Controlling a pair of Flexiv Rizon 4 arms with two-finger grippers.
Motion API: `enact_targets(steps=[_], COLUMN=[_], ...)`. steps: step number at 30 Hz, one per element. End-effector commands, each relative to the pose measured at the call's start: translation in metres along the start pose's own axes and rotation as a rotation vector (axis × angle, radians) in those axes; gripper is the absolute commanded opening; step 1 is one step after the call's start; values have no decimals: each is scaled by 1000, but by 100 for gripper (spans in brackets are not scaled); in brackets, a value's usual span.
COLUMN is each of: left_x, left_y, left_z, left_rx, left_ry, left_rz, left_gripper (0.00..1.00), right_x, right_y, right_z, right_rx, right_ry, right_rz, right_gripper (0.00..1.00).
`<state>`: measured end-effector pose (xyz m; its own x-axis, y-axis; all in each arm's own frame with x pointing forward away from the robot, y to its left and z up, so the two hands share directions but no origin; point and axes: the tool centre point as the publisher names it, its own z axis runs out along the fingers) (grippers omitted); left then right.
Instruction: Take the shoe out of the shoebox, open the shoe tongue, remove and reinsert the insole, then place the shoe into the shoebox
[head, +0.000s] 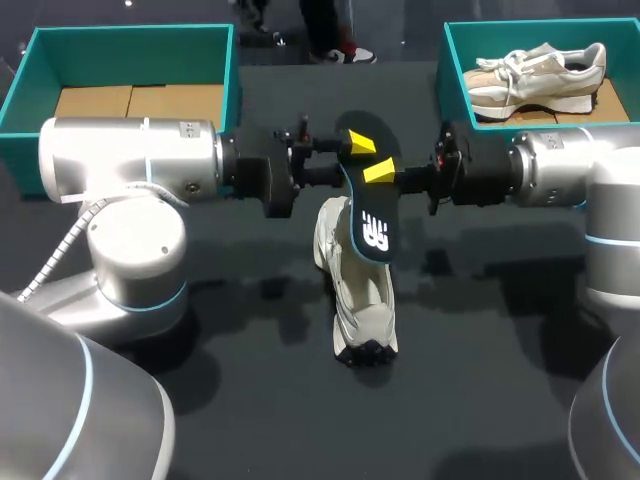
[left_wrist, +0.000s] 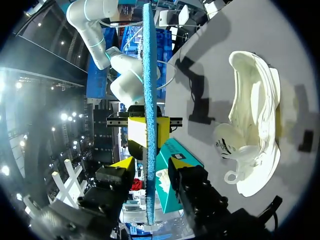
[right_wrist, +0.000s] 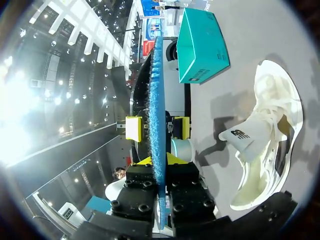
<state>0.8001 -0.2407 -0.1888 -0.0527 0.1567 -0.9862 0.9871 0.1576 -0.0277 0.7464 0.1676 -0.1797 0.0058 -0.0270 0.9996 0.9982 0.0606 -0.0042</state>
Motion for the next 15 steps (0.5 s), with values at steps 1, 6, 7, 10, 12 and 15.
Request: enact_targets(steps=[1,6,7,10,12,15], left_x=[1,1,1,1,1,2], left_y=[2,0,0,-1,-3,-4], left_z=[9,11,12,15,16,18], left_rx=[0,8,9,15,20,25], left_ry=[2,1,0,0,0,0], left_rz=[-1,-8,-8,-13,-12,-11], left_gripper=[42,37,36,35,35,31], right_x=[0,0,0,0,0,0], right_y=[-1,-1,-1,-1,-1,-1], right_z=[0,0,0,0,0,0], right_rx=[-2,-2,-2,-2,-2,-2], right_ry=[-1,-1,-1,-1,-1,-1], right_rz=[0,0,0,0,0,0], right_gripper=[0,0,0,0,0,0])
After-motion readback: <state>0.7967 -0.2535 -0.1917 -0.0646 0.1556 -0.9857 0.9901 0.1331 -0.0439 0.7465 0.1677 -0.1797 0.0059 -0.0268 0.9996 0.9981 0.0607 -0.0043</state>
